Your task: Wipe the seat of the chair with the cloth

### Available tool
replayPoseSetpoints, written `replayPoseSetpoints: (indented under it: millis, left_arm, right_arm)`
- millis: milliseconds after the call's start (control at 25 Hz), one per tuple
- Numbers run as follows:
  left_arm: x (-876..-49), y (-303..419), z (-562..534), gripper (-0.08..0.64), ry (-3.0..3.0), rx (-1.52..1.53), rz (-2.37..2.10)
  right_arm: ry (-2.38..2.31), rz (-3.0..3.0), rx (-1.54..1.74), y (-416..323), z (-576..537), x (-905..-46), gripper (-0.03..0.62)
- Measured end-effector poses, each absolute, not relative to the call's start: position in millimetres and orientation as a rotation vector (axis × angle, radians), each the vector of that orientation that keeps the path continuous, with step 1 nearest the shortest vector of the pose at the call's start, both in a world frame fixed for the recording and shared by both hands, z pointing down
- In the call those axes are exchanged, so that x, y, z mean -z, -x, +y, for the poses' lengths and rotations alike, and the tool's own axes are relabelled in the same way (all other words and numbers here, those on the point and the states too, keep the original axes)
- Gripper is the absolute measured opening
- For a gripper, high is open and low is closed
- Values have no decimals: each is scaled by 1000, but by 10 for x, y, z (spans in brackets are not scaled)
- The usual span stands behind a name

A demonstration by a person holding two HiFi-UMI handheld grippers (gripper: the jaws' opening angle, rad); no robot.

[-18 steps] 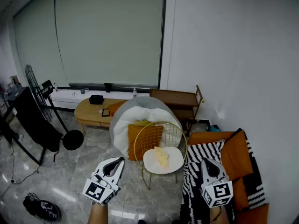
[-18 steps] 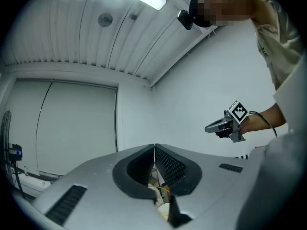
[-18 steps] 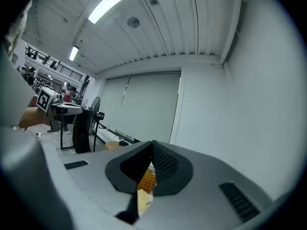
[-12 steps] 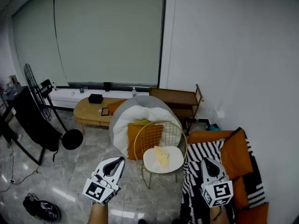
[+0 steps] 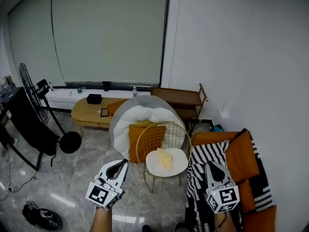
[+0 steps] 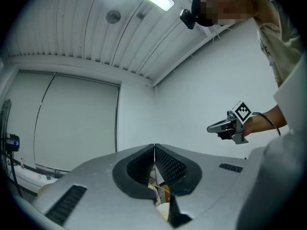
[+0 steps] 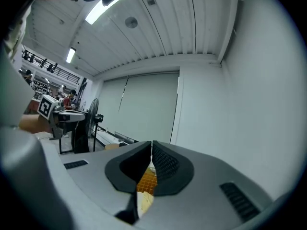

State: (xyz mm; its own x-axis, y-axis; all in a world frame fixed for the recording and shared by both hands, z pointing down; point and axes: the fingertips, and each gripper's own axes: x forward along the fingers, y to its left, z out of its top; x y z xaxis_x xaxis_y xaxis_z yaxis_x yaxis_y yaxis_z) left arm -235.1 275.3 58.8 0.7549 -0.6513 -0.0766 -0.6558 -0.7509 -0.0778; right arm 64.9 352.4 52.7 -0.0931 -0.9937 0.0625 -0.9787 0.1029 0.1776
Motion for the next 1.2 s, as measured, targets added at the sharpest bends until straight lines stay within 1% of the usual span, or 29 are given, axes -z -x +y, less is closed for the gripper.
replayPoseSetpoints:
  millis: [200, 480, 1000, 1200]
  left_arm:
    - [-748, 2248, 2586, 20, 2865, -62, 1079]
    - [-920, 1943, 2151, 20, 2837, -1, 1158]
    - [-1046, 998, 1420, 20, 2782, 119, 1321]
    - [-1060, 734, 1267, 20, 2758, 139, 1372]
  right_arm:
    - [-1932, -2176, 155, -717, 3321, -742, 26]
    - [-1851, -2216, 117, -990, 2672, -1072, 26]
    - [-1674, -2383, 18, -1760, 1529, -1395, 26]
    - [-1605, -2439, 6, -1915, 1238, -1457, 26]
